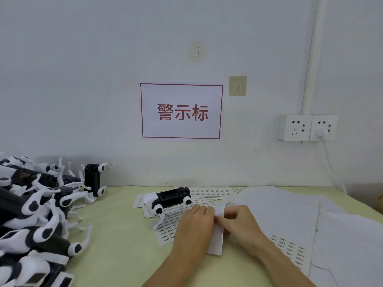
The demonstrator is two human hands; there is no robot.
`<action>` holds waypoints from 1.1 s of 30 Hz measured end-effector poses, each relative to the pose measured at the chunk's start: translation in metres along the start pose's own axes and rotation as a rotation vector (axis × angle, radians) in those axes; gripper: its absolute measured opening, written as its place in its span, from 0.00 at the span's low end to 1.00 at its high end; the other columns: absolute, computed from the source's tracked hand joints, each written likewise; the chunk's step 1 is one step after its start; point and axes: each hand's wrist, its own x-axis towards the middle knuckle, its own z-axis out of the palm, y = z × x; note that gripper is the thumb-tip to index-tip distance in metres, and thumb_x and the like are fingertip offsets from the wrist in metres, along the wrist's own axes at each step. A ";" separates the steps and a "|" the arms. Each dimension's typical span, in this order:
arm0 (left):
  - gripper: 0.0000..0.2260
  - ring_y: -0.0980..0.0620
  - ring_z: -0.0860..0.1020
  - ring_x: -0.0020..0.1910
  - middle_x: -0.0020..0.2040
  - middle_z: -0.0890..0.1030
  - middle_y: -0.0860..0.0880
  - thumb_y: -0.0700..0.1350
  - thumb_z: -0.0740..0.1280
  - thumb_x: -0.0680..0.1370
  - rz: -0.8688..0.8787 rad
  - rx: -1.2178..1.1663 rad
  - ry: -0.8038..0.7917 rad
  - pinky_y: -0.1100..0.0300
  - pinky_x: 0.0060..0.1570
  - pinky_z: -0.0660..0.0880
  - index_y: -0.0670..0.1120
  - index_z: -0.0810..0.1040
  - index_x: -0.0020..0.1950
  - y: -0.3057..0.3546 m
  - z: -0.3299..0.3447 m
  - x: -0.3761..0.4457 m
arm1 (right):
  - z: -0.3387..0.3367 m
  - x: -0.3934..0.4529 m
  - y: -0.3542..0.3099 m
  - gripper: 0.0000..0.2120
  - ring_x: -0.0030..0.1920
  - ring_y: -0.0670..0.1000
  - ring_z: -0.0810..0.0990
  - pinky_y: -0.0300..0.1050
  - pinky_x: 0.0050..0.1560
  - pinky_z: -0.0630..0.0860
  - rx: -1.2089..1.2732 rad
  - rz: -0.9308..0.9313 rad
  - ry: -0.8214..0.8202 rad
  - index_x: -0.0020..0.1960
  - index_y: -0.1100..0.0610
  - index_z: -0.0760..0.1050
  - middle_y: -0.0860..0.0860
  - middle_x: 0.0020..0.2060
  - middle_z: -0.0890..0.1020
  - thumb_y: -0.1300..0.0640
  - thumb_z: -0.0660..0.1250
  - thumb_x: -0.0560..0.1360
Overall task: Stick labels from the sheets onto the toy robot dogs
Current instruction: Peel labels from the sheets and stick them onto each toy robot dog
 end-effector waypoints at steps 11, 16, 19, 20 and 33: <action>0.14 0.53 0.77 0.32 0.30 0.78 0.54 0.38 0.82 0.63 -0.062 -0.136 0.054 0.62 0.26 0.73 0.48 0.77 0.32 -0.002 -0.001 -0.002 | 0.001 0.000 -0.001 0.23 0.34 0.51 0.61 0.47 0.39 0.60 -0.052 0.002 0.021 0.27 0.52 0.59 0.53 0.29 0.62 0.65 0.66 0.75; 0.16 0.53 0.77 0.31 0.29 0.77 0.54 0.39 0.84 0.58 -0.018 -0.085 0.019 0.63 0.25 0.71 0.48 0.76 0.30 -0.002 -0.002 -0.001 | 0.002 0.000 0.000 0.25 0.34 0.51 0.60 0.46 0.38 0.58 -0.068 -0.004 0.015 0.27 0.52 0.57 0.50 0.27 0.60 0.64 0.67 0.75; 0.17 0.54 0.77 0.30 0.28 0.77 0.54 0.41 0.84 0.56 -0.014 -0.063 -0.012 0.63 0.26 0.72 0.49 0.76 0.30 0.000 -0.003 -0.001 | 0.002 0.000 -0.001 0.24 0.34 0.51 0.60 0.46 0.38 0.59 -0.063 -0.003 0.017 0.27 0.52 0.57 0.51 0.28 0.60 0.64 0.67 0.74; 0.17 0.55 0.77 0.30 0.29 0.77 0.54 0.41 0.84 0.56 -0.034 -0.074 -0.013 0.63 0.26 0.72 0.49 0.76 0.30 0.000 -0.003 -0.001 | 0.002 0.000 -0.001 0.24 0.33 0.50 0.61 0.46 0.37 0.59 -0.066 -0.004 0.018 0.26 0.52 0.58 0.51 0.27 0.61 0.64 0.66 0.74; 0.06 0.58 0.71 0.48 0.47 0.75 0.56 0.47 0.61 0.83 -0.245 -0.462 -0.050 0.61 0.49 0.70 0.49 0.76 0.50 -0.013 0.015 -0.004 | 0.001 -0.003 -0.006 0.15 0.32 0.49 0.67 0.44 0.36 0.64 -0.041 0.012 -0.002 0.28 0.59 0.69 0.51 0.27 0.69 0.66 0.64 0.73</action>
